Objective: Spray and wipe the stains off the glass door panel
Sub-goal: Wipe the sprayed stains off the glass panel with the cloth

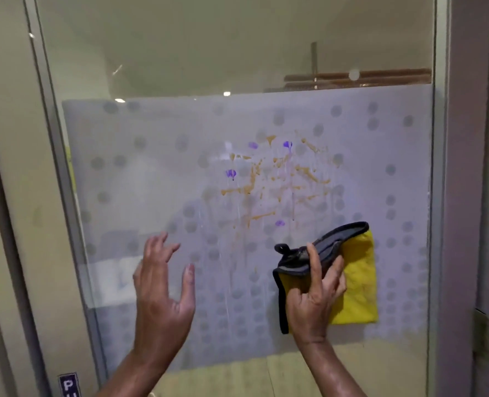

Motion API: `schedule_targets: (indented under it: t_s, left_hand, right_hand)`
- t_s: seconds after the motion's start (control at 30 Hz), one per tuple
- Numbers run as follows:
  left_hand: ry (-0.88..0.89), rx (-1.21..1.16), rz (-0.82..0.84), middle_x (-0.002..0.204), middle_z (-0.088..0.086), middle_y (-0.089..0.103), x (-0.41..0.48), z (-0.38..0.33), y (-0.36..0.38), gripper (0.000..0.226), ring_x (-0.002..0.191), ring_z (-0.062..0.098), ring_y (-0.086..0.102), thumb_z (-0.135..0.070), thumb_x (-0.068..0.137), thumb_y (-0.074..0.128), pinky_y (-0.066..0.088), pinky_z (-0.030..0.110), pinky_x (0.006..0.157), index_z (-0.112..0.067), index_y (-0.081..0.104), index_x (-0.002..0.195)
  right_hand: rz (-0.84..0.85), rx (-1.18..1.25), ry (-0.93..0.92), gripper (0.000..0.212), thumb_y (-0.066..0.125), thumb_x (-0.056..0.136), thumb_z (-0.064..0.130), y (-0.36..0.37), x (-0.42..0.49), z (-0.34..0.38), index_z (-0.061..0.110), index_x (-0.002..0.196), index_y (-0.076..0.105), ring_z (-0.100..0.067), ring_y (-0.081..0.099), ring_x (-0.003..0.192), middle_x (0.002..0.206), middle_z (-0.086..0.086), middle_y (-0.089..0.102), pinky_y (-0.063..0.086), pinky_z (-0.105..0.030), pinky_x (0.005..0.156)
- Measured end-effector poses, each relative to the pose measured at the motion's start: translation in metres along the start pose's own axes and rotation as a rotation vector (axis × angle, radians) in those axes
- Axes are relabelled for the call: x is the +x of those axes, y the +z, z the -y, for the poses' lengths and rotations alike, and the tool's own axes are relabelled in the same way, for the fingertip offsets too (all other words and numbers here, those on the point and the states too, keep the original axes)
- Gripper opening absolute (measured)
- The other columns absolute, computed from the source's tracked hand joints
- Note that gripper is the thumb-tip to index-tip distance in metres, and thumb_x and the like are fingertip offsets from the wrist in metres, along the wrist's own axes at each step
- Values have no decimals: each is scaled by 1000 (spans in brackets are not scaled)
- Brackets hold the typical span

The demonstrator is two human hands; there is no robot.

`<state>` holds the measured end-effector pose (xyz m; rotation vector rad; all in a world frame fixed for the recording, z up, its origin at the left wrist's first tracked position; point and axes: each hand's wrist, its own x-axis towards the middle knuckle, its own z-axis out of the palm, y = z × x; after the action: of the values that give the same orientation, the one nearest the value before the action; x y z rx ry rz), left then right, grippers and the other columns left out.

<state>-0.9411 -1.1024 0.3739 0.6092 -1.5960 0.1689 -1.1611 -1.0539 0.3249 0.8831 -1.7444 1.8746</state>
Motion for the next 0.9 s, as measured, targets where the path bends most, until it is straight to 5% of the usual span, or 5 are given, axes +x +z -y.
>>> schedule_targets:
  t_s: [0.1,0.2,0.33,0.57,0.9]
  left_hand:
    - [76,51,-42,157,16,43,30,19,3,57,158,17,21,-19,95,58,20,42,126,5,45,144]
    - [148,114,-88,164,18,30,52,33,7,57,159,29,18,-20,98,55,16,46,129,9,43,145]
    - [152,196,-84,165,26,25,61,54,20,56,157,41,19,-22,101,52,17,57,127,7,40,148]
    - [241,331,-145,163,27,30,60,70,31,56,154,43,25,-25,104,51,17,53,129,7,42,148]
    - [252,323,-181,161,27,34,60,72,31,54,153,42,28,-24,104,52,17,51,129,7,43,148]
  right_hand:
    - [-17,35,-108,51,39,98,35,10,0,-2,18,143,56,-47,27,148,153,-30,42,17,-58,122]
    - [-95,95,-89,69,31,103,62,15,2,2,7,128,65,-42,30,150,139,-19,61,22,-63,120]
    - [-260,161,9,60,53,96,58,28,14,9,7,129,59,-32,28,154,150,-22,51,26,-60,117]
    - [-335,84,32,121,54,78,85,39,20,8,3,159,20,-38,33,148,161,-19,35,30,-53,120]
    - [-455,50,68,68,49,101,37,59,34,10,1,156,31,-32,20,157,167,-12,29,21,-59,122]
